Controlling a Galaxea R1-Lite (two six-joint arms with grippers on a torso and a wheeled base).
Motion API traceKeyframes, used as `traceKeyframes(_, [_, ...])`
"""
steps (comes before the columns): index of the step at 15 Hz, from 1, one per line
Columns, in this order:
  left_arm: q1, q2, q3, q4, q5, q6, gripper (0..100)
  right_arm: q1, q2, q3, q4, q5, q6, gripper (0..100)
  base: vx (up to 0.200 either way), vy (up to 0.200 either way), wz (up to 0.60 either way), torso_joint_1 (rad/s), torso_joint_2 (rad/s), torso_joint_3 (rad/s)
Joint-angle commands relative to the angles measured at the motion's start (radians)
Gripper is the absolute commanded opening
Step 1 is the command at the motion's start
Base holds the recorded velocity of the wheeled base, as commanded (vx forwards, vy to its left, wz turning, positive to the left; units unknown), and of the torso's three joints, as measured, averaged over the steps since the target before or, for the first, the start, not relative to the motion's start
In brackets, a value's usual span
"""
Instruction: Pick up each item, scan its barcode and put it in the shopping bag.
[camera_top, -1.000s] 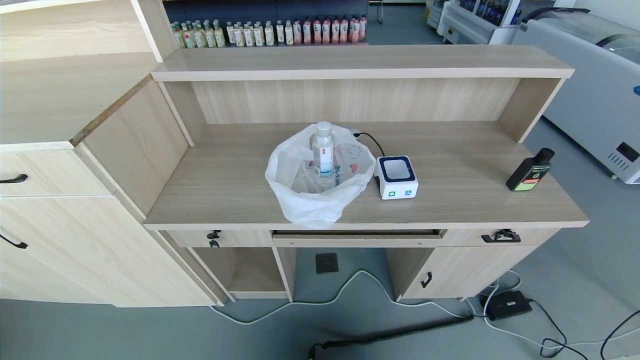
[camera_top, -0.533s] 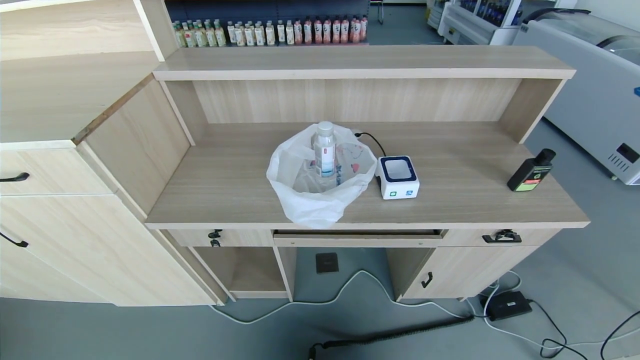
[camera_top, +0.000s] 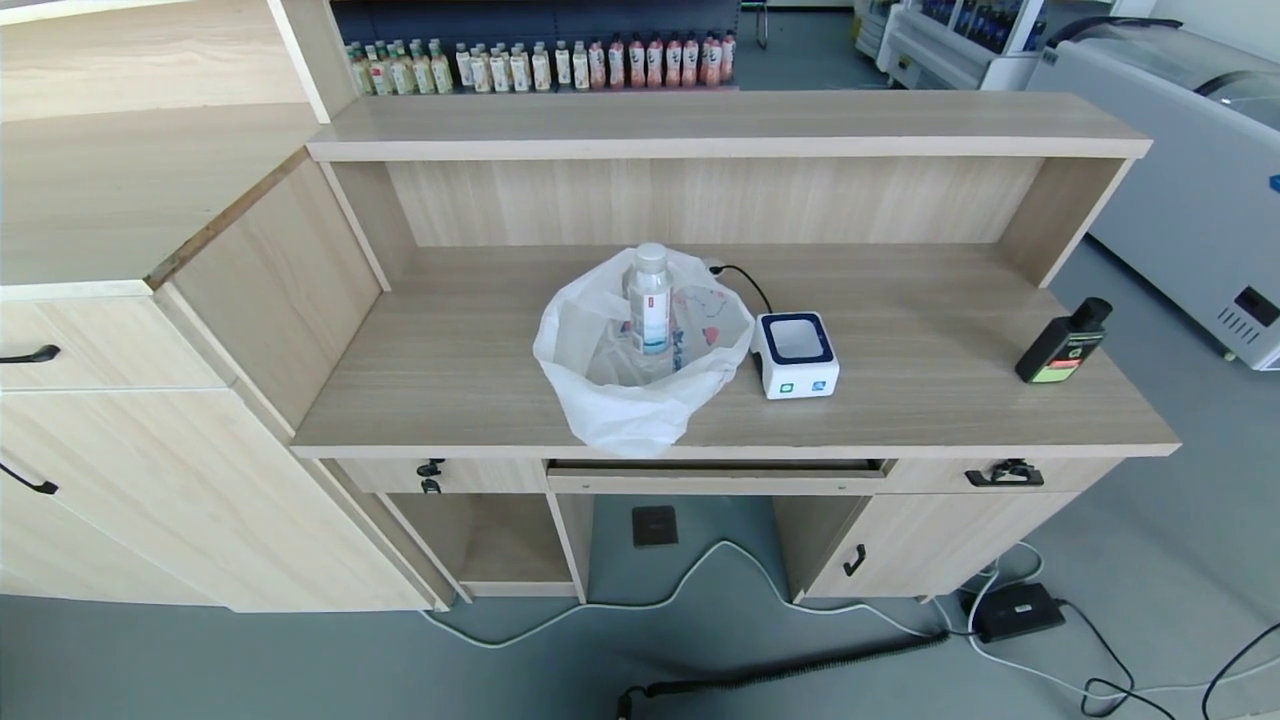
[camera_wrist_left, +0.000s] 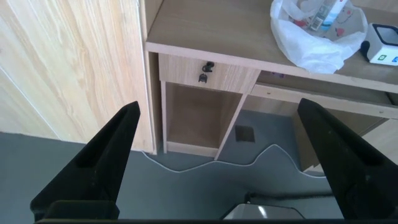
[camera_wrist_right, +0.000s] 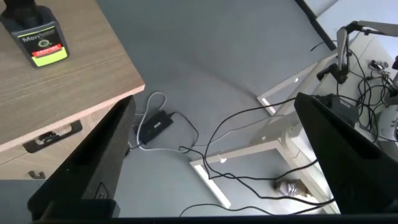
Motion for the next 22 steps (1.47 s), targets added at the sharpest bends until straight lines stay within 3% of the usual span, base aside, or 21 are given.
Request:
traceKeyframes(1, [0.000,0.000,0.000,0.000,0.001,-0.001,100,0.000,0.008,-0.010,0.000,0.000,0.000,100,0.000,-0.200,0.00,0.002,0.00,0.002])
traceKeyframes(9, [0.000,0.000,0.000,-0.001,0.004,0.002,100,0.001,0.044,-0.032,0.000,-0.007,-0.010,100,0.000,-0.200,0.00,0.002,0.00,0.003])
traceKeyframes(15, [0.000,0.000,0.000,-0.001,0.004,0.001,100,0.035,0.087,-0.015,0.008,-0.003,-0.088,100,0.000,0.000,0.00,0.000,0.00,0.000])
traceKeyframes(18, [0.000,0.000,0.000,-0.001,0.004,0.001,100,0.043,0.138,-0.018,-0.001,-0.013,-0.216,100,0.000,0.000,0.00,0.000,0.00,0.000])
traceKeyframes(22, [0.000,0.000,0.000,-0.001,0.004,0.001,100,0.107,0.250,-0.072,-0.098,-0.014,-0.248,100,0.000,0.000,0.00,0.000,0.00,0.000])
